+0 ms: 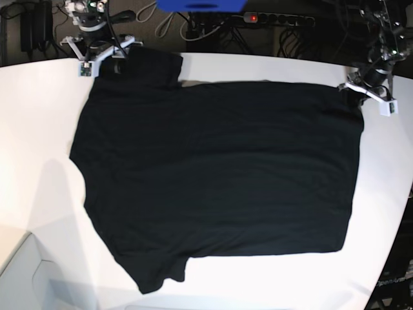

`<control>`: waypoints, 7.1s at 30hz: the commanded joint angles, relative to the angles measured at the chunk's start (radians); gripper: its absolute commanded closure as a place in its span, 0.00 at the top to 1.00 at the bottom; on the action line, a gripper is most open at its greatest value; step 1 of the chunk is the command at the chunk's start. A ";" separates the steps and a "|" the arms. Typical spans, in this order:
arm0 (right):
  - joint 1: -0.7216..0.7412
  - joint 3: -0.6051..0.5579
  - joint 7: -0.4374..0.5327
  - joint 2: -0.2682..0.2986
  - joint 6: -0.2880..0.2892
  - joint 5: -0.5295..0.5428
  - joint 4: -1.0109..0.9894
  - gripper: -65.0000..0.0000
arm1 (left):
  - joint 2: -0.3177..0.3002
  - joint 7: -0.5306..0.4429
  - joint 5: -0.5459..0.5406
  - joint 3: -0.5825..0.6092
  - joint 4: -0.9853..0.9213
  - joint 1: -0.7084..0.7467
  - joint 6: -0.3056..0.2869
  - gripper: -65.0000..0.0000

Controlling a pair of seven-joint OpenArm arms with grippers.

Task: Layout the t-shirt on the table in an organized manner, then fold the t-shirt properly
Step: 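Grasp the collar-side corners of the shirt with both grippers, then lift the gripped edge with both grippers and fold it toward the hem, then pull the gripped edge back with both grippers, spreading the shirt flat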

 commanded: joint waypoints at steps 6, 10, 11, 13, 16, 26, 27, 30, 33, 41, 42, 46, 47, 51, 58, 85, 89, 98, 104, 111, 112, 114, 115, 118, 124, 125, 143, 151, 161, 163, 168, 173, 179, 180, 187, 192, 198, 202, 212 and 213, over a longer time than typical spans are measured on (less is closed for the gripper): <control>-0.012 -0.003 -0.025 -0.002 0.006 0.006 0.018 0.07 | 0.006 0.142 0.061 0.005 -0.014 0.031 0.033 0.00; -0.019 -0.003 -0.025 -0.002 0.006 0.007 0.075 0.00 | 0.012 0.150 0.061 -0.052 0.037 0.034 0.031 0.00; -0.021 -0.003 -0.025 -0.003 0.007 0.007 0.093 0.00 | 0.014 0.150 0.061 -0.066 0.052 0.034 0.031 0.00; -0.021 -0.003 -0.025 -0.005 0.038 0.007 0.139 0.00 | 0.014 0.152 0.060 -0.092 0.086 0.033 0.031 0.00; -0.019 -0.001 -0.025 -0.018 0.063 0.007 0.194 0.00 | 0.014 0.152 0.060 -0.121 0.129 0.028 0.031 0.00; 0.039 -0.003 -0.025 -0.018 0.063 0.007 0.214 0.00 | 0.015 0.152 0.060 -0.152 0.190 -0.041 0.031 0.00; 0.051 -0.003 -0.028 -0.018 0.063 0.007 0.214 0.00 | 0.015 0.152 0.060 -0.152 0.193 -0.056 0.031 0.00; 0.097 -0.003 -0.033 -0.018 0.063 0.007 0.214 0.00 | 0.015 0.153 0.060 -0.149 0.199 -0.099 0.034 0.00; 0.143 -0.003 -0.033 -0.018 0.063 0.007 0.214 0.00 | 0.012 0.153 0.064 -0.149 0.190 -0.147 0.036 0.00; 0.287 -0.004 -0.036 -0.018 0.063 0.004 0.131 0.00 | 0.006 0.153 0.070 -0.143 0.104 -0.245 0.039 0.00; 0.306 -0.003 -0.036 -0.018 0.063 0.003 0.116 0.00 | 0.006 0.153 0.070 -0.143 0.084 -0.262 0.039 0.00; 0.366 -0.003 -0.036 -0.008 0.063 0.003 0.061 0.00 | 0.005 0.153 0.070 -0.147 0.024 -0.331 0.039 0.00; 0.381 -0.004 -0.036 0.001 0.063 0.003 0.048 0.00 | 0.005 0.153 0.070 -0.146 0.013 -0.348 0.040 0.00; 0.453 -0.004 -0.036 0.006 0.063 0.003 -0.019 0.00 | 0.005 0.153 0.070 -0.143 -0.031 -0.417 0.040 0.00; 0.535 -0.004 -0.036 0.026 0.063 0.003 -0.093 0.00 | 0.006 0.153 0.070 -0.141 -0.076 -0.492 0.042 0.00; 0.682 -0.070 -0.037 0.095 0.063 0.003 -0.283 0.00 | -0.020 0.141 0.070 -0.057 -0.286 -0.652 0.042 0.02; 0.682 -0.138 -0.076 0.130 0.063 0.003 -0.280 0.20 | -0.023 0.141 0.070 -0.063 -0.286 -0.649 0.042 0.22; 0.617 -0.065 -0.110 0.124 0.063 0.006 -0.108 0.53 | -0.015 0.153 0.060 -0.210 -0.273 -0.629 0.033 0.62; 0.519 -0.004 -0.107 0.104 0.063 0.006 -0.016 0.56 | -0.017 0.141 0.069 -0.238 -0.284 -0.555 0.033 0.63; 0.435 -0.004 -0.107 0.087 0.063 0.007 -0.016 0.56 | 0.002 0.141 0.070 -0.209 -0.284 -0.540 0.033 0.63; 0.427 -0.004 -0.105 0.080 0.063 0.007 -0.016 0.56 | -0.003 0.141 0.070 -0.186 -0.284 -0.541 0.033 0.63; 0.410 -0.004 -0.105 0.078 0.063 0.007 -0.017 0.56 | -0.009 0.141 0.070 -0.143 -0.286 -0.540 0.033 0.63; 0.407 -0.006 -0.105 0.078 0.063 0.007 -0.017 0.56 | -0.009 0.139 0.070 -0.123 -0.287 -0.540 0.033 0.63; 0.406 -0.004 -0.105 0.078 0.063 0.007 -0.033 0.56 | -0.009 0.139 0.070 -0.090 -0.323 -0.543 0.033 0.62; 0.438 0.068 -0.105 0.083 0.063 0.007 -0.083 0.62 | -0.011 0.087 0.070 -0.086 -0.402 -0.557 0.031 0.32; 0.442 0.080 -0.105 0.083 0.063 0.007 -0.091 0.65 | -0.011 0.066 0.070 -0.086 -0.407 -0.555 0.031 0.25; 0.501 0.097 -0.103 0.110 0.064 0.007 -0.243 0.69 | -0.025 0.035 0.070 -0.086 -0.422 -0.555 0.031 0.00; 0.499 0.093 -0.103 0.110 0.064 0.007 -0.251 0.46 | -0.037 0.032 0.070 -0.087 -0.422 -0.541 0.031 0.00; 0.364 0.093 -0.103 0.104 0.066 0.007 -0.136 0.00 | -0.038 0.036 0.058 -0.089 -0.356 -0.469 0.031 0.00; 0.324 0.093 -0.103 0.103 0.066 0.007 -0.090 0.00 | -0.038 0.036 0.058 -0.090 -0.300 -0.423 0.031 0.00; 0.235 0.097 -0.103 0.104 0.066 0.007 -0.017 0.00 | -0.031 0.036 0.058 -0.092 -0.161 -0.284 0.031 0.00; 0.156 0.096 -0.103 0.106 0.066 0.007 0.019 0.00 | 0.009 0.036 0.058 -0.147 -0.068 -0.152 0.031 0.00; 0.077 0.093 -0.103 0.104 0.066 0.007 0.030 0.00 | 0.052 0.036 0.060 -0.219 0.017 -0.040 0.031 0.00; 0.071 0.093 -0.103 0.104 0.066 0.007 0.029 0.00 | 0.052 0.036 0.060 -0.221 0.021 -0.027 0.031 0.00; 0.054 0.099 -0.103 0.084 0.066 0.007 0.033 0.00 | 0.051 0.040 0.063 -0.222 0.024 -0.007 0.031 0.01; 0.042 0.099 -0.103 0.075 0.067 0.007 0.033 0.00 | 0.040 0.178 0.064 -0.222 0.021 -0.017 -0.013 0.01; 0.027 0.099 -0.103 0.073 0.138 0.007 0.044 0.19 | 0.040 0.234 0.069 -0.258 0.023 -0.035 -0.107 0.22; 0.016 0.128 -0.103 0.046 0.199 0.007 0.085 0.39 | 0.041 0.234 0.063 -0.314 0.023 -0.037 -0.115 0.41; 0.030 0.258 -0.103 -0.018 0.205 0.007 0.173 0.53 | 0.041 0.234 0.060 -0.449 0.067 -0.037 -0.118 0.44; 0.045 0.271 -0.102 -0.018 0.205 0.007 0.174 0.54 | 0.041 0.234 0.060 -0.460 0.079 -0.038 -0.118 0.44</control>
